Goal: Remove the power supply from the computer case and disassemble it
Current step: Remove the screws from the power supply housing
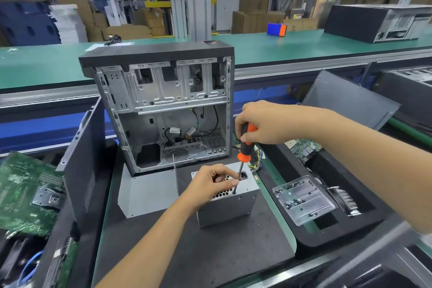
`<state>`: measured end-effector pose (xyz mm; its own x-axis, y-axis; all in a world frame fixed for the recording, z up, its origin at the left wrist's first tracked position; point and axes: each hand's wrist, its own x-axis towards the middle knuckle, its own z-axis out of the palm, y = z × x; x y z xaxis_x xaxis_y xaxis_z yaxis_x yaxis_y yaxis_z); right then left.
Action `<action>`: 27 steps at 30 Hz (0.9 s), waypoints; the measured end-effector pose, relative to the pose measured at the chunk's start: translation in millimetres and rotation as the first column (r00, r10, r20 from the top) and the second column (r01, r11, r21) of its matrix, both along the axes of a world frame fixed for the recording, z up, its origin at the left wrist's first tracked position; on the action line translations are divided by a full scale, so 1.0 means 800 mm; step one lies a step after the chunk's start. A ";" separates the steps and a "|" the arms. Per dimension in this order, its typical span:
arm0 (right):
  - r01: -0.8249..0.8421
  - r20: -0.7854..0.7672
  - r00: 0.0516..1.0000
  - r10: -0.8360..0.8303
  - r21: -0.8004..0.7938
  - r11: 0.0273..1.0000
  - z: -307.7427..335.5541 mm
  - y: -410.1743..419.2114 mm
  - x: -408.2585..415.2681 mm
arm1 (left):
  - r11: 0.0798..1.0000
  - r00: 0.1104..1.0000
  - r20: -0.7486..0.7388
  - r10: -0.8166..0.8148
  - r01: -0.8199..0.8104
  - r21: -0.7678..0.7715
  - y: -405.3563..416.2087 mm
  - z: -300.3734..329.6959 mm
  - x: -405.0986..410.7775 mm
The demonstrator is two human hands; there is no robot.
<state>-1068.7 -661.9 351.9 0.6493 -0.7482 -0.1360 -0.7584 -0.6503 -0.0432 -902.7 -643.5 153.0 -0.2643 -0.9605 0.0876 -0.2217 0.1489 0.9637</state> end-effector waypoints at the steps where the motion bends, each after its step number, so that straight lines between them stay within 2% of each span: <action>1: -0.004 -0.011 1.000 0.003 -0.007 1.000 0.000 0.001 0.001 | 1.000 1.000 -0.002 -0.005 0.005 0.004 0.000 0.000 0.000; 6: -0.038 -0.060 0.998 0.034 -0.063 0.997 -0.005 0.018 0.010 | 0.999 0.998 -0.049 -0.048 0.048 0.009 0.003 -0.001 -0.001; 10: -0.172 -0.071 0.984 0.161 -0.177 0.969 -0.014 0.034 0.021 | 0.994 0.992 -0.063 -0.107 0.106 -0.029 0.010 0.002 -0.007; 13: -0.223 0.020 0.974 0.226 -0.097 0.970 -0.013 0.039 0.020 | 0.995 0.991 -0.086 -0.098 0.097 -0.012 0.013 0.002 -0.007; 17: -0.176 0.135 0.976 0.169 0.041 0.984 -0.003 0.039 0.020 | 0.994 0.989 -0.092 -0.112 0.113 0.004 0.015 0.004 -0.004; 19: -0.150 0.109 0.984 0.141 0.085 0.985 0.001 0.039 0.021 | 0.995 0.993 -0.073 -0.095 0.095 -0.006 0.014 0.002 -0.005; 22: 0.029 -0.091 0.995 -0.032 -0.031 0.999 0.007 0.035 0.019 | 0.998 0.996 -0.059 -0.067 0.067 -0.006 0.013 0.001 -0.008; 24: 0.150 -0.136 0.976 -0.170 -0.145 0.978 0.009 0.037 0.022 | 0.998 0.997 -0.053 -0.060 0.059 -0.015 0.013 0.002 -0.009; 27: 0.125 -0.181 0.970 -0.164 -0.208 0.970 0.006 0.038 0.030 | 0.997 0.995 -0.065 -0.073 0.073 -0.006 0.014 0.003 -0.010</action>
